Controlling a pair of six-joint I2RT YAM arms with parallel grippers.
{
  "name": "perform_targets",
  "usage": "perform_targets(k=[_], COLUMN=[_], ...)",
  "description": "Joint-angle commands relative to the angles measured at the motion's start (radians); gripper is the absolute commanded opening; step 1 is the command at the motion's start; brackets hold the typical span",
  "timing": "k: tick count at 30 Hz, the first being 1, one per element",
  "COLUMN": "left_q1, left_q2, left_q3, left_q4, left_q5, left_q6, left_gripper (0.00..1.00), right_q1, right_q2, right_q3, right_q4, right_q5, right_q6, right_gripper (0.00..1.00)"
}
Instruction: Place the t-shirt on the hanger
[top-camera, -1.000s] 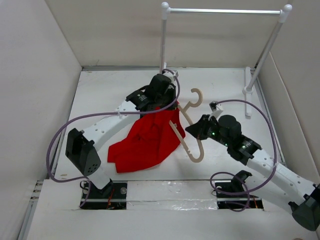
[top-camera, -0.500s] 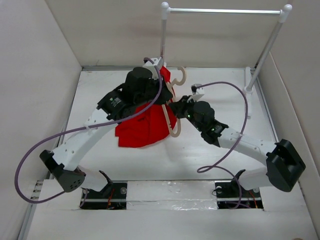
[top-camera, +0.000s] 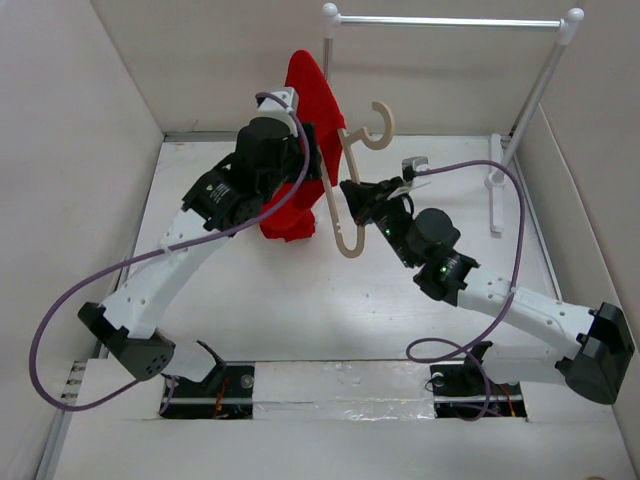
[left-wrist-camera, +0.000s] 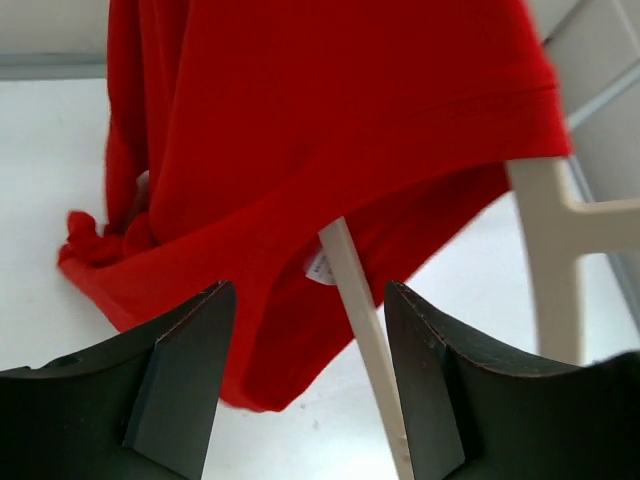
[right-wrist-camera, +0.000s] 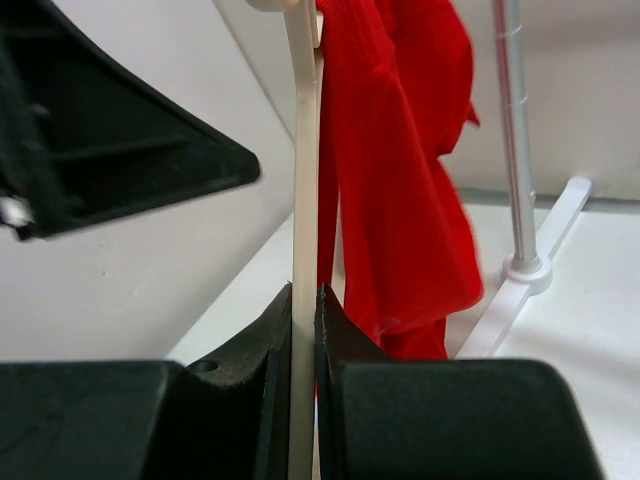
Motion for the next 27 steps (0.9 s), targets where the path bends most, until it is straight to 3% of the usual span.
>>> perform_targets(k=[1,14,19,24,27], left_q1=[-0.034,-0.045,-0.045,-0.045,-0.045], left_q2=[0.059,0.177,0.222,0.245,0.214], left_q3=[0.067,0.121,0.179,0.199,0.172], left_q4=[0.062,0.259,0.306,0.323,0.339], left_q5=[-0.117,-0.213,-0.198,-0.162,-0.113], left_q6=[0.147,0.327,0.354,0.359,0.345], left_gripper=[0.58,0.57,0.46,0.23,0.25], right_q1=[-0.028,-0.056,-0.056,-0.056,-0.065], right_q2=[-0.036,-0.034,-0.037,-0.042,-0.042], right_q3=[0.044,0.070,0.065,0.068,0.079], right_q4=[0.119,0.099,0.100,0.105,0.107], right_q5=[0.006,-0.066,-0.081,-0.091,-0.106], right_q6=[-0.026,-0.003,0.005,0.008,0.011], right_gripper=[0.00,0.00,0.00,0.00,0.00])
